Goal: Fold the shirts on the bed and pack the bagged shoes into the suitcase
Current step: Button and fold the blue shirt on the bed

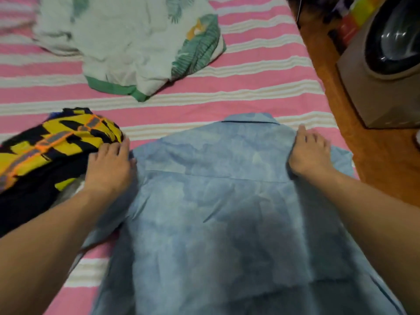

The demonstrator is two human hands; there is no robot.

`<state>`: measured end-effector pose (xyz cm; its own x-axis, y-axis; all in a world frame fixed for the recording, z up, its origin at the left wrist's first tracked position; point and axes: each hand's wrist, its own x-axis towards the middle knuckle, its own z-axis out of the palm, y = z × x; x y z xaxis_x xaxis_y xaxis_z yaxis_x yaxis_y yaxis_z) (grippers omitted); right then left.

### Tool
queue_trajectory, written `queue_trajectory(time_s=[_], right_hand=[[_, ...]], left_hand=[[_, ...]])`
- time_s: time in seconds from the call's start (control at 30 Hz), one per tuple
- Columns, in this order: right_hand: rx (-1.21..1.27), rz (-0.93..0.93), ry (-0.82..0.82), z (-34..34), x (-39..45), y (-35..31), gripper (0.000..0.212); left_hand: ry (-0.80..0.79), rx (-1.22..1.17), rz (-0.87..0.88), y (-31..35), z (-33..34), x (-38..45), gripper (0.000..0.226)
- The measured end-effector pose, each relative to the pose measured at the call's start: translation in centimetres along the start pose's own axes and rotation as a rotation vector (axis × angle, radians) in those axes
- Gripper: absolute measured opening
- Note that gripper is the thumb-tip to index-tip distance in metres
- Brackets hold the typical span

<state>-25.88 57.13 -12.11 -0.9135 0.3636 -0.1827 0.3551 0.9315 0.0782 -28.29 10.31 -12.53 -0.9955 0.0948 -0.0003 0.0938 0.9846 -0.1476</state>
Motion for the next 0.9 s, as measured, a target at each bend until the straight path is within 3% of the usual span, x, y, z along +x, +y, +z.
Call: queue_trajectory(time_s=[0.1,0.2,0.3,0.37,0.47,0.53,0.63,0.77,0.83,0.9], right_hand=[[-0.152,0.027,0.066,-0.5,0.9,-1.0,0.047],[-0.187,-0.047,0.143,-2.2,2.2,-2.6,0.028],[-0.149,-0.069,0.213,-2.9,3.6,-4.6,0.036],[-0.076,-0.078,0.248,-2.1,2.3,-6.3,0.054],[0.041,-0.352,0.309,0.0,-3.8,-10.6,0.061],[0.109,-0.575,0.305,1.5,-9.4,-14.1,0.060],[0.093,-0.813,0.069,4.2,-16.8,-17.9,0.058],[-0.059,-0.800,-0.284,4.8,-19.8,-20.5,0.063],[-0.077,-0.753,-0.363,3.7,-19.6,-21.9,0.063],[-0.090,-0.731,-0.406,2.3,-19.4,-23.3,0.067]], left_hand=[[-0.034,0.102,0.025,-0.1,0.2,0.6,0.012],[-0.046,0.164,-0.079,-1.0,-1.2,1.7,0.016],[0.050,0.101,-0.176,-0.9,-2.0,3.3,0.019],[0.081,-0.040,-0.123,0.3,-2.0,1.2,0.035],[0.045,-0.194,0.011,0.7,-2.5,-8.3,0.056],[0.000,-0.254,-0.135,-1.8,-2.6,-15.9,0.062],[-0.042,-0.312,-0.609,-7.5,-2.1,-25.2,0.075],[-0.280,-0.514,-1.229,-15.1,-0.7,-31.4,0.096],[-0.365,-0.761,-1.327,-17.8,0.5,-32.8,0.090],[-0.516,-0.915,-1.192,-19.0,0.6,-33.5,0.064]])
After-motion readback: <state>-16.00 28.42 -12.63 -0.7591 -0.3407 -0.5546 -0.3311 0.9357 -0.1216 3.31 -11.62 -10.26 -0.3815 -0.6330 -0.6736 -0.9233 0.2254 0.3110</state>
